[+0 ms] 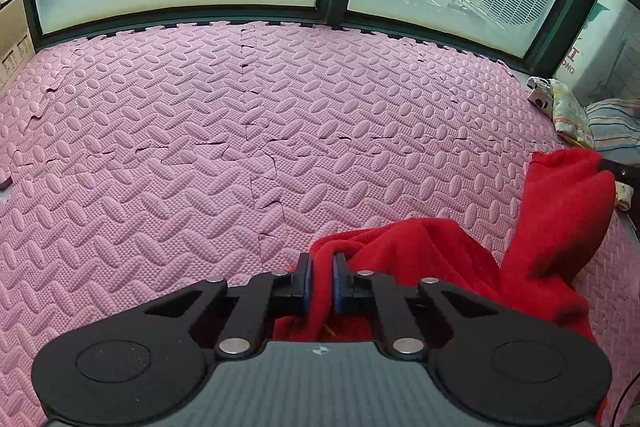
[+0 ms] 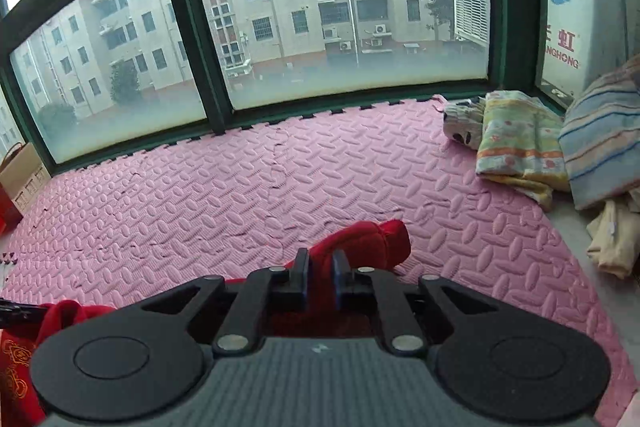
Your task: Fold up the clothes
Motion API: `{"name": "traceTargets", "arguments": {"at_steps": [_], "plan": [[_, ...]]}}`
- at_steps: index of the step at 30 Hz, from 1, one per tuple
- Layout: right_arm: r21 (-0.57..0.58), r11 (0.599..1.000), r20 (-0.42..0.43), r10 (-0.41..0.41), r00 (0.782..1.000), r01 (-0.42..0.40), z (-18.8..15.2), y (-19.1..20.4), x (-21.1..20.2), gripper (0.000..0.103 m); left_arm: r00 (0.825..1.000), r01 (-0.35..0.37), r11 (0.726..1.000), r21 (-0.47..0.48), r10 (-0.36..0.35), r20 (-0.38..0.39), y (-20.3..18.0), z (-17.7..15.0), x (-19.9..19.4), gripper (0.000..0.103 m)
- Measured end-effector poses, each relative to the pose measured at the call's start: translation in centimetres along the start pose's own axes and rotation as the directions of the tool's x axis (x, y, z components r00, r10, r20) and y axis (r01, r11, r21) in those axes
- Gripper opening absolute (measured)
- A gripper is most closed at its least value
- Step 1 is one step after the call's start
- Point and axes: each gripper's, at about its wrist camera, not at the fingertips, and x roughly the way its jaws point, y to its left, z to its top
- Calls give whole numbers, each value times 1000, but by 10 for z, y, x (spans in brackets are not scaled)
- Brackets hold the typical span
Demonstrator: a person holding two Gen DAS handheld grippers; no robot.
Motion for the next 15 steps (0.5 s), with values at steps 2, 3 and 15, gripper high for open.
{"name": "traceTargets", "arguments": {"at_steps": [2, 3, 15], "plan": [[-18, 999, -29, -44, 999, 44, -11, -4, 0, 17, 1000, 0, 1000, 11, 0, 15, -2, -3, -9, 10], [-44, 998, -13, -45, 999, 45, -13, 1, -5, 17, 1000, 0, 1000, 16, 0, 22, -3, -5, -14, 10], [-226, 890, -172, 363, 916, -395, -15, 118, 14, 37, 997, 15, 1000, 16, -16, 79, -9, -17, -44, 10]]}}
